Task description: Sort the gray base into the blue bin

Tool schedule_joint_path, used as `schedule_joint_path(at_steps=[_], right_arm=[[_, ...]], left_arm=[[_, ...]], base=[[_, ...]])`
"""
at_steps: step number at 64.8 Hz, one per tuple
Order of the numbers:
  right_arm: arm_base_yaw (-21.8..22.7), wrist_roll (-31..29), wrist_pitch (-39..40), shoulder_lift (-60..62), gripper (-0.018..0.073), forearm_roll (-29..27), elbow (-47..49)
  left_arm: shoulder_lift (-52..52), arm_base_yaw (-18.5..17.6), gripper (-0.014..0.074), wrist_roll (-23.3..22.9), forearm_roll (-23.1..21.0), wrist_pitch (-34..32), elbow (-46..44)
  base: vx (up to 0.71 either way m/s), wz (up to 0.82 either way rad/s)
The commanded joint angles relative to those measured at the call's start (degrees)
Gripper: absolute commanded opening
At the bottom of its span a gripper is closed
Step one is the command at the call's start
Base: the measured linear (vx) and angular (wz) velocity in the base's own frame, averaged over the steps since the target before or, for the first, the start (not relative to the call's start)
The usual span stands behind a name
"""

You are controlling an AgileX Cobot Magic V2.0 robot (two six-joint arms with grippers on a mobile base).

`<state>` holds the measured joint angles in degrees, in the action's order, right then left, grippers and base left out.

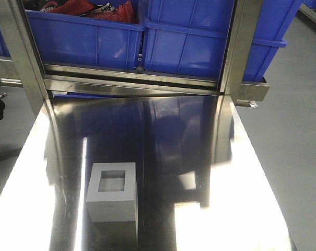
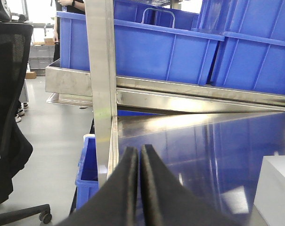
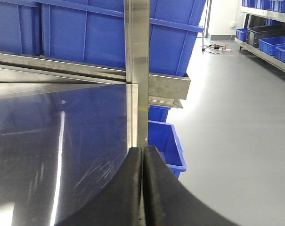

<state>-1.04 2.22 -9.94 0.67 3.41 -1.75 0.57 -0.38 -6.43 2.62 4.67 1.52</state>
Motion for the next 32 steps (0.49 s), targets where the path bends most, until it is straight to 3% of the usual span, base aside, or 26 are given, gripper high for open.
schedule_joint_path(at_steps=[1, 32], right_arm=[[0.26, -0.31, 4.25, 0.66, -0.0009, 0.35, -0.83], [0.26, -0.31, 4.25, 0.66, -0.0009, 0.35, -0.83]], left_arm=[[0.90, -0.43, -0.0006, -0.05, -0.27, -4.06, 1.64], [0.90, -0.43, -0.0006, -0.05, -0.27, -4.06, 1.64]], base=[[0.00, 0.00], [0.00, 0.00]])
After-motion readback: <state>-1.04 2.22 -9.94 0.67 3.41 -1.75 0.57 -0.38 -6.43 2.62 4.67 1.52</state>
